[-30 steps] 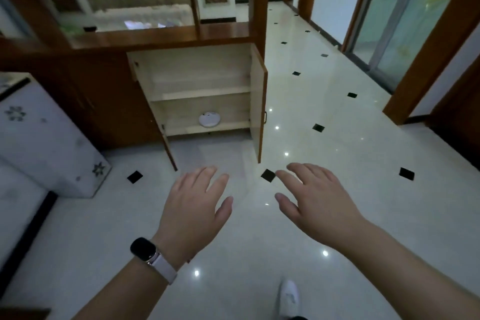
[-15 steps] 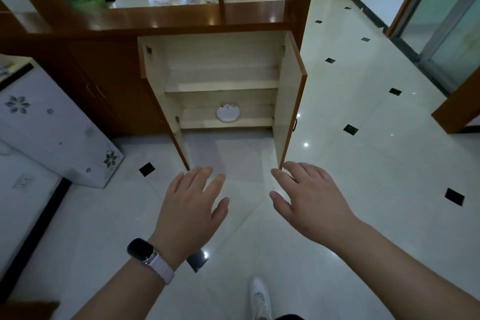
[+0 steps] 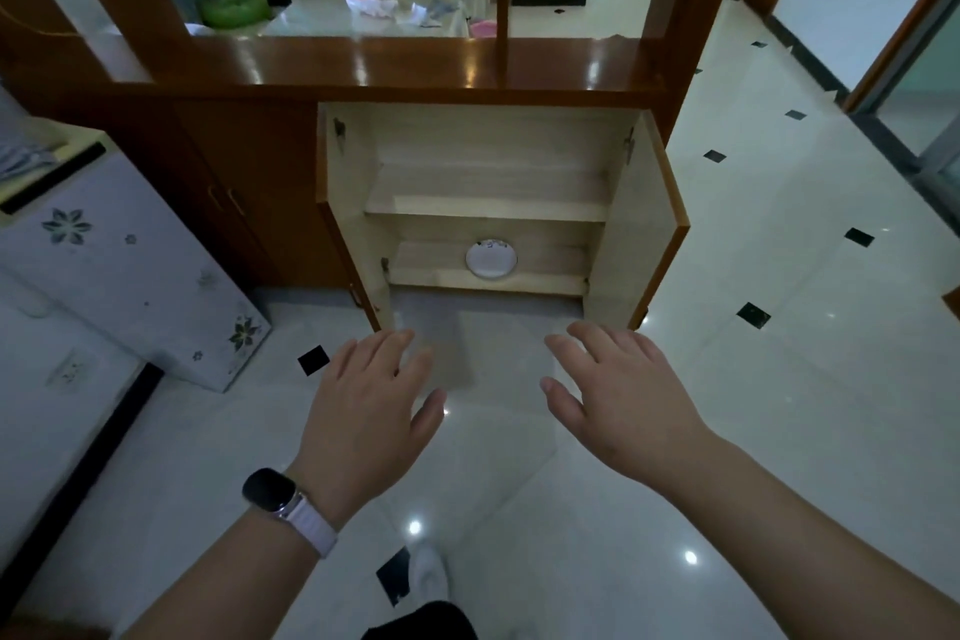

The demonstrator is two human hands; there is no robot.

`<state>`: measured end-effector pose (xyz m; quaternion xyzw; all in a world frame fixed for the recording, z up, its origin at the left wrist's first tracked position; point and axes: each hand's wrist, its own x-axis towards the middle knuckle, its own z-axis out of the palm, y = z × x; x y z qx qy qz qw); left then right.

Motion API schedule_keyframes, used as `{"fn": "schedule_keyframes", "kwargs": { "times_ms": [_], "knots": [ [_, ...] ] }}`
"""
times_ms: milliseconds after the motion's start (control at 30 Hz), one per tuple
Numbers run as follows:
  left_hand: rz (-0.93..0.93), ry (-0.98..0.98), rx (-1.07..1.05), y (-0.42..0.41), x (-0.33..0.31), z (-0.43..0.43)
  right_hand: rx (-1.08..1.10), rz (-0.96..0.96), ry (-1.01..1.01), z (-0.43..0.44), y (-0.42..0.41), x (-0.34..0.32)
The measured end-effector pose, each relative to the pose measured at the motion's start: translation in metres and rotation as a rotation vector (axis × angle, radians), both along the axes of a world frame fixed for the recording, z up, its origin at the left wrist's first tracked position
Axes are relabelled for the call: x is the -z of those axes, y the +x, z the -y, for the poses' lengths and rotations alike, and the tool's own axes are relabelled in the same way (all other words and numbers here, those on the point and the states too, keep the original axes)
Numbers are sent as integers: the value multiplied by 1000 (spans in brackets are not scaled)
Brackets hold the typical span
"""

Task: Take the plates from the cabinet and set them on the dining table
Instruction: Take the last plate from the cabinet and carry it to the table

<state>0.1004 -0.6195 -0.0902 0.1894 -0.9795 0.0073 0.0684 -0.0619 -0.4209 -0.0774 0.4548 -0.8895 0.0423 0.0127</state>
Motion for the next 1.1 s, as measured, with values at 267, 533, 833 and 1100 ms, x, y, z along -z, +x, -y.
{"fn": "schedule_keyframes", "kwargs": {
  "times_ms": [267, 533, 833, 1100],
  "knots": [
    [-64, 57, 84, -61, 28, 94, 71, 0, 49, 89, -46, 14],
    [-136, 97, 222, -124, 33, 203, 163, -17, 69, 184, -84, 3],
    [-128, 115, 242, -164, 29, 268, 235, -8, 94, 237, -108, 4],
    [-76, 147, 247, -201, 42, 291, 240, 8, 47, 261, -150, 19]
  ]
}}
